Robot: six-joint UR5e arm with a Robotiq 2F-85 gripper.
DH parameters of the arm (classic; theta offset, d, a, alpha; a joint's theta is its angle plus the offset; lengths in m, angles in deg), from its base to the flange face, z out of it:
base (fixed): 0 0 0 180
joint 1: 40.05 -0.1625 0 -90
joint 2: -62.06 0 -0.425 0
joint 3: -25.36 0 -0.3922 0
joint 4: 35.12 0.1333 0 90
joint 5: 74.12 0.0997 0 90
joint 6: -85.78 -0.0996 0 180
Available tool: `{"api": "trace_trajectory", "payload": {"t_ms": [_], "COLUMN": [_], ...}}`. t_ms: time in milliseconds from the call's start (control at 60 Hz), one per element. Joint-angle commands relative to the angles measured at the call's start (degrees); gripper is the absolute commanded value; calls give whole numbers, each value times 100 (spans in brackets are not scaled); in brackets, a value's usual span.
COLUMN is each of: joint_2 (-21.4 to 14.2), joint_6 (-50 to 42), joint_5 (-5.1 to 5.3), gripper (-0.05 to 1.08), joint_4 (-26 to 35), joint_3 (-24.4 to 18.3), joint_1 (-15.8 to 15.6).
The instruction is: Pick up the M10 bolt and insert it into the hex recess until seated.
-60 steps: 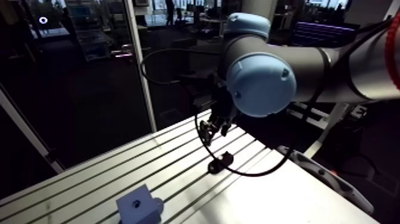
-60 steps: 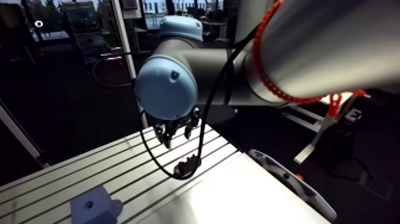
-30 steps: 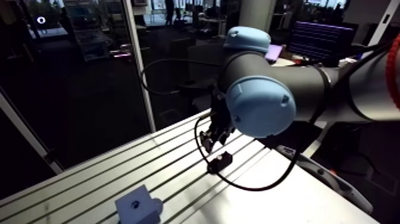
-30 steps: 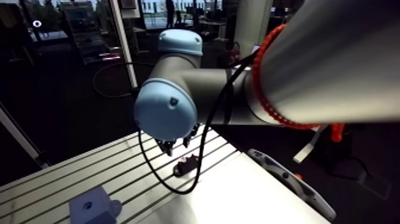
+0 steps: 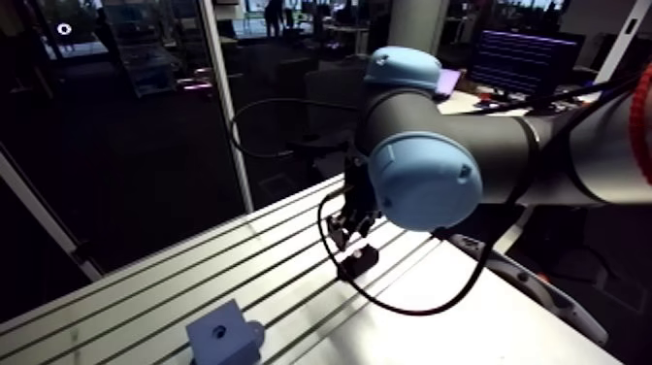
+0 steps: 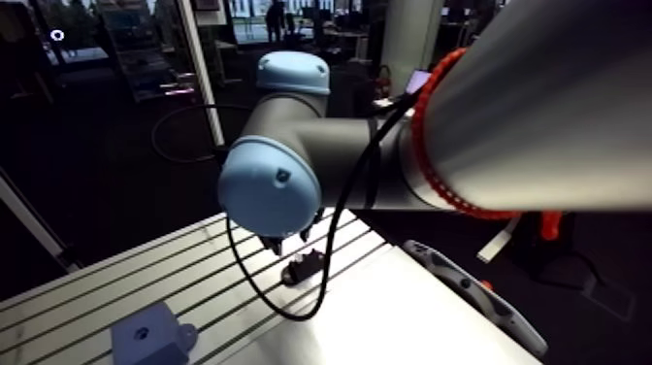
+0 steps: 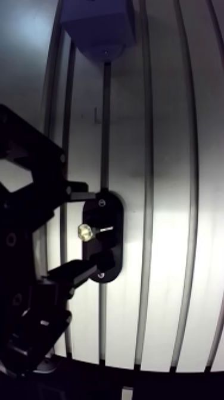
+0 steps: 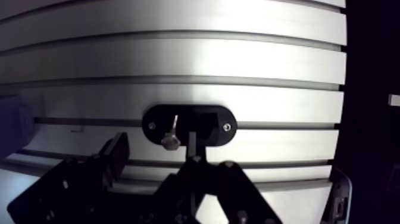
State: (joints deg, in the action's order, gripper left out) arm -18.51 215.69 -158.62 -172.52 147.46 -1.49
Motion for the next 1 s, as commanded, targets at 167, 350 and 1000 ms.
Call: {"api": "trace_trajectory", "payload": {"t_ms": [167,350,1000], "joint_2": [201,248,314], "joint_6": [-3,-57,-134], "joint_5": [-27,-85,-200], "gripper": [40,40,42], "joint_4": [-37,-196,-232], "joint_3": [-5,11,47], "joint_1": [5,4,-5]}}
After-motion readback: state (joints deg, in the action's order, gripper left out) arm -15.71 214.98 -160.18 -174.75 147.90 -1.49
